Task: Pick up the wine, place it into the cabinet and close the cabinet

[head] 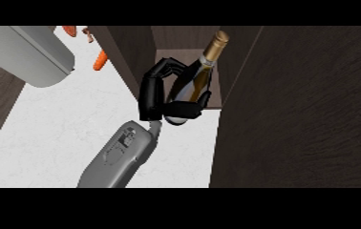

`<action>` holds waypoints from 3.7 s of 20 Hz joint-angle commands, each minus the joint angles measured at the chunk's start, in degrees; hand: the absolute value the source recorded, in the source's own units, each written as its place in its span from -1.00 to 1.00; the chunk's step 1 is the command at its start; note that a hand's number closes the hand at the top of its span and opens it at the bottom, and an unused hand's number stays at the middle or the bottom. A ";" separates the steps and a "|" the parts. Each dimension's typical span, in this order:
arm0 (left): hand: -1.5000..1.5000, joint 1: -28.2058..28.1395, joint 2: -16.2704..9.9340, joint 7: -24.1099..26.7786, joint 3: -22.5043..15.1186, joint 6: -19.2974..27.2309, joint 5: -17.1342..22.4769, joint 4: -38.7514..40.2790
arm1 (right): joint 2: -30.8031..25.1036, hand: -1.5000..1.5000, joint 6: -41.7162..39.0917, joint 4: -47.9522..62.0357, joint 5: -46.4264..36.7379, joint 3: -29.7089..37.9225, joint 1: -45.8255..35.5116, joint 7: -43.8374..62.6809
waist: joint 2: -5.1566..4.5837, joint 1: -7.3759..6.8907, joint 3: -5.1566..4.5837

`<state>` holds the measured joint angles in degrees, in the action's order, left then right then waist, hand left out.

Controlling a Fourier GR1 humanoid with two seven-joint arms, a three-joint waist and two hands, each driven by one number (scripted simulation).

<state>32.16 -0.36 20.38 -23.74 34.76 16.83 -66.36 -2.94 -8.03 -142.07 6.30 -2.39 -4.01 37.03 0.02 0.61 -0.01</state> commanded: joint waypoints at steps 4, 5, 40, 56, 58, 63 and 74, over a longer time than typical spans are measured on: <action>1.00 2.33 0.35 4.86 4.92 -3.66 3.37 6.68 | 2.30 -1.00 2.61 -6.13 -2.63 -4.99 0.17 2.91 | -0.07 0.10 -0.03; 1.00 3.75 0.35 5.62 2.69 -0.34 4.62 8.13 | 0.01 -1.00 1.22 -3.57 3.06 0.61 -1.51 2.28 | -0.10 0.19 -0.01; 1.00 30.46 -2.13 19.41 20.92 -10.67 7.30 50.42 | 1.60 -1.00 -1.13 -2.23 2.70 -2.03 1.94 -1.43 | -0.76 1.71 -0.01; 1.00 34.03 -1.95 20.93 28.17 -13.86 12.75 56.75 | 2.57 -1.00 -1.43 0.54 1.28 -4.35 0.31 -2.78 | -1.46 2.97 -0.03; 1.00 32.81 0.36 21.91 27.57 -12.20 12.64 57.87 | 1.21 -1.00 -1.57 -1.69 3.78 -1.90 -0.43 -0.53 | -1.21 2.96 -0.02; 1.00 33.80 0.36 23.33 27.24 -9.40 11.01 59.07 | 1.80 -1.00 -1.65 -2.88 2.21 -3.65 3.24 -1.56 | -1.08 2.90 -0.01; -1.00 32.16 0.20 23.86 25.72 -7.25 7.90 62.18 | 2.48 -1.00 -1.01 -0.49 1.34 -3.69 1.50 -2.55 | -1.42 3.33 -0.02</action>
<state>65.68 -0.15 43.51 2.43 25.84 25.75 -5.53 -0.53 -9.26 -140.21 5.75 -6.49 -3.91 33.51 -1.25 3.96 0.10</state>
